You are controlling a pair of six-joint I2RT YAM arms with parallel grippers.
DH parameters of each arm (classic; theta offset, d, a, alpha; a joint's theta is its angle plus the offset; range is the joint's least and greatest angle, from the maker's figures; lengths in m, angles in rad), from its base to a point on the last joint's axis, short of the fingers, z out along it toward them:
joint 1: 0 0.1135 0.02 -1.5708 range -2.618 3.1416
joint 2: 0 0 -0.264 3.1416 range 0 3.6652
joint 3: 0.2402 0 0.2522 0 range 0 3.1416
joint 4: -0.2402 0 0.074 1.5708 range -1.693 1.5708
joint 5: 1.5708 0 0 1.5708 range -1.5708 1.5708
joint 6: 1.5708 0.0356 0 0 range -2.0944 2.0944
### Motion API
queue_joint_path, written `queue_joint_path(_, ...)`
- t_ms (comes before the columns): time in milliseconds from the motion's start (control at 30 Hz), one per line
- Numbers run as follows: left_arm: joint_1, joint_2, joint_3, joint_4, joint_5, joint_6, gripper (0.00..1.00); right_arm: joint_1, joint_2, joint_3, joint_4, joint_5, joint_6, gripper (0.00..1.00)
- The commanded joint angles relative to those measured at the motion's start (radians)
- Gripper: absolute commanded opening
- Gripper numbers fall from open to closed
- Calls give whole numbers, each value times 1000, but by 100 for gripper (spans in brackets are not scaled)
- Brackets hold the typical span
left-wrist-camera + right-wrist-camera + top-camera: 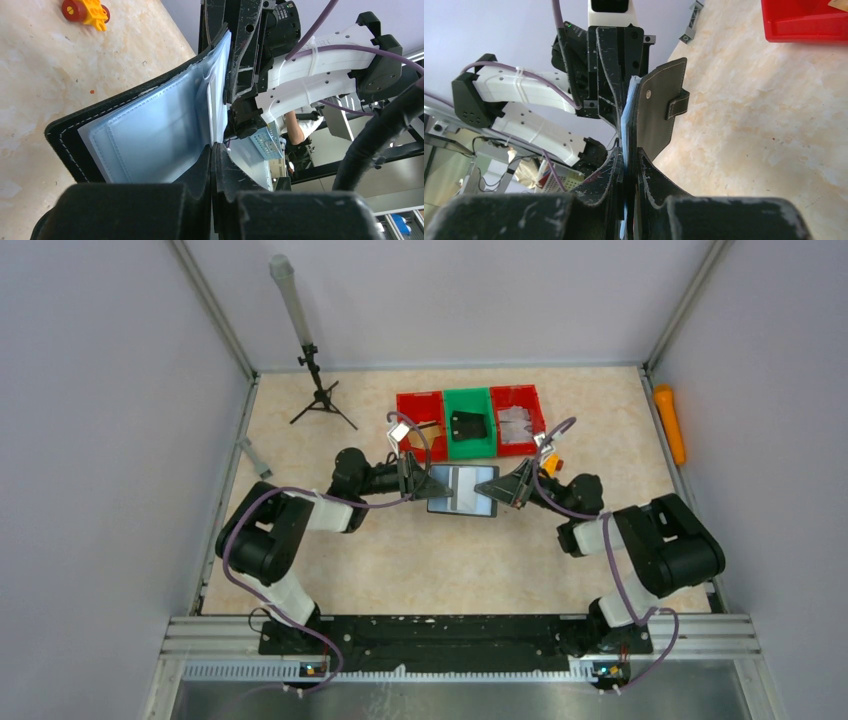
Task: Take the credit cards out of the card holder
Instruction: Remove the credit card from the card holder.
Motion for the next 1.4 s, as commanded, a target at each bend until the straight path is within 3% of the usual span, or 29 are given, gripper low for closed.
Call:
queue_joint_path(0, 19, -50, 1, -31, -17, 58, 0, -17, -21, 26, -25, 12, -75, 0)
queue_joint_path(300, 35, -73, 41, -399, -101, 238, 0, -17, 58, 65, -202, 58, -154, 0)
queue_joint_path(567, 38, -13, 82, -512, -126, 277, 0, -18, 192, 78, -78, 37, -83, 0)
queue_joint_path(600, 38, -12, 86, -533, -131, 286, 3, -18, 198, 78, -70, 35, -78, 0)
queue_joint_path(733, 37, -14, 84, -554, -148, 298, 41, -17, 199, 76, -61, 35, -75, 0)
queue_joint_path(867, 37, -6, 94, -596, -161, 314, 49, -17, 197, 72, -39, 30, -62, 0)
queue_joint_path(1033, 34, 38, 98, -515, -122, 257, 46, -18, 202, 67, 14, 19, -27, 0)
queue_joint_path(1367, 20, 129, 70, -141, -23, 15, 40, -16, 223, 64, 79, 7, 20, 0)
